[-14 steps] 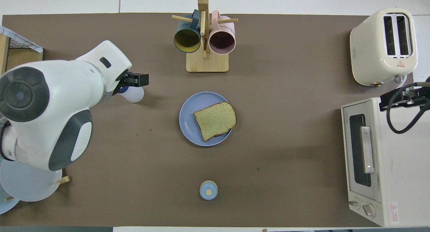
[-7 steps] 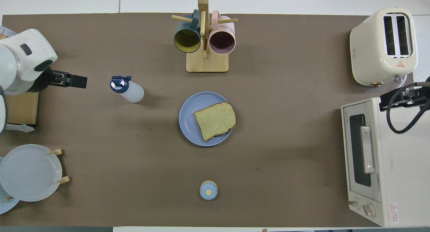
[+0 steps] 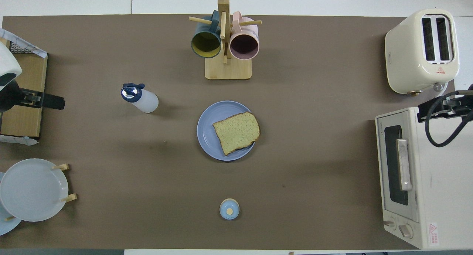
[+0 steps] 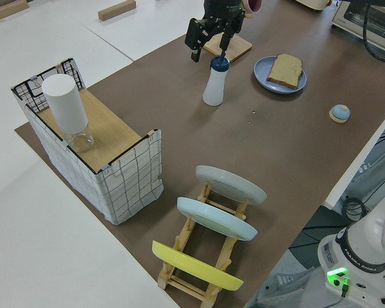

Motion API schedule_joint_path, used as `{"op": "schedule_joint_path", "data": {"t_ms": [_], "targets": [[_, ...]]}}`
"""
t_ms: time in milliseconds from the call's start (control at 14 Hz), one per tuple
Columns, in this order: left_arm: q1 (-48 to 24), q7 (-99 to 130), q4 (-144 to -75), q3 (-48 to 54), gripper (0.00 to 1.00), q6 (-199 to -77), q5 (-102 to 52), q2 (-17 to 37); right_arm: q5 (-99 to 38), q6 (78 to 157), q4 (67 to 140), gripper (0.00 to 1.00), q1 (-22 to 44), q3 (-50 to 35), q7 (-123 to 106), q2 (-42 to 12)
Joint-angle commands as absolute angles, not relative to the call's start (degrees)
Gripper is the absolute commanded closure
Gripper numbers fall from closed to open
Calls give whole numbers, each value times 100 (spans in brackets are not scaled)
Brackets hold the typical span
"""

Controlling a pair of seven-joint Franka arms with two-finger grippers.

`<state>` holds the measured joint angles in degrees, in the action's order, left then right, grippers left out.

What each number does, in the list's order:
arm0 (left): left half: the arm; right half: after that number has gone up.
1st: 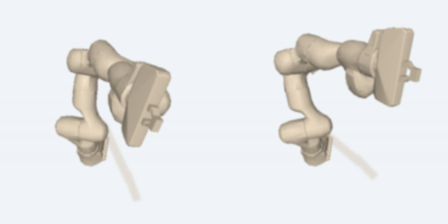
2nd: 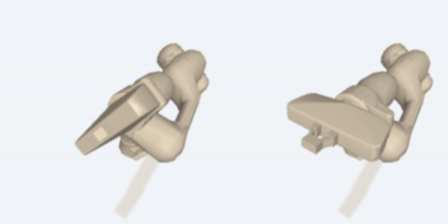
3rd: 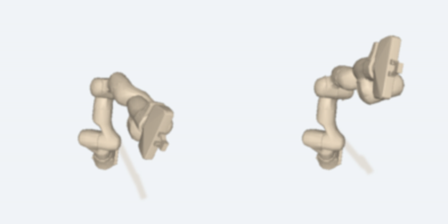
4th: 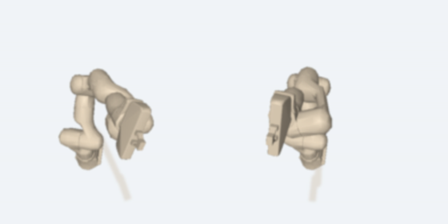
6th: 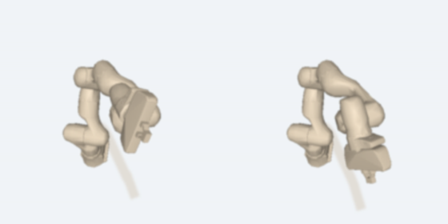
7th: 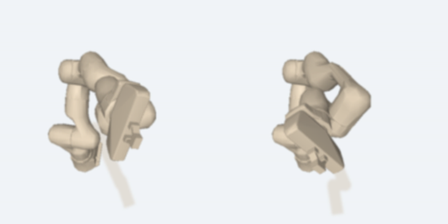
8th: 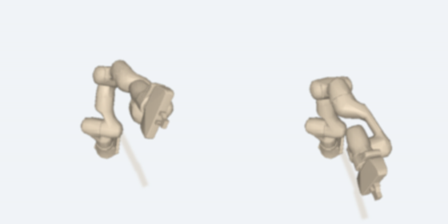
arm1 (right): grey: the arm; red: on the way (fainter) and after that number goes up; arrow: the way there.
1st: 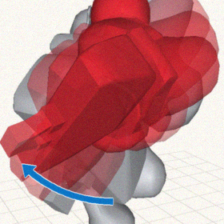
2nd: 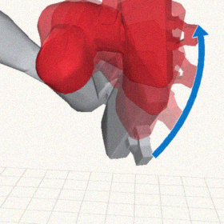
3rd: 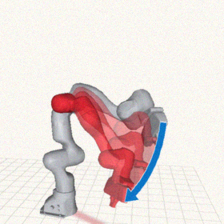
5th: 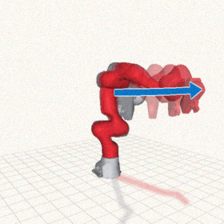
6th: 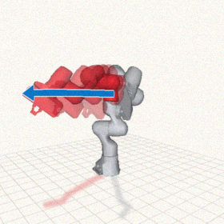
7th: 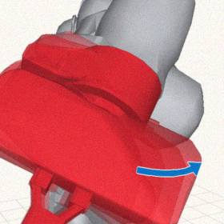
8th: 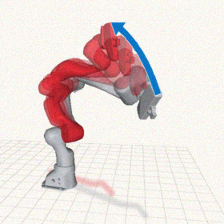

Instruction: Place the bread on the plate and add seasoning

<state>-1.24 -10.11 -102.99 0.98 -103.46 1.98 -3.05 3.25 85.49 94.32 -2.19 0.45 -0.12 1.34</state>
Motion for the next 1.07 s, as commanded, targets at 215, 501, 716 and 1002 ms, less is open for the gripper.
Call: {"op": "schedule_joint_path", "data": {"t_ms": [215, 501, 716, 1002], "targets": [[-114, -968, -9758, 97, 0, -9407, -182, -369, 290, 8534, 9439, 0, -299, -9, -114, 167], [-465, -563, -9238, -139, 0, -8422, -325, -334, 290, 8534, 9439, 0, -299, -9, -114, 167], [-492, -563, -9149, -141, 0, -8340, -255, -255, 290, 8534, 9439, 0, -299, -9, -114, 167], [-483, -589, -9123, -140, 0, -8596, -141, -141, 290, 8534, 9439, 0, -299, -9, -114, 167]]}}
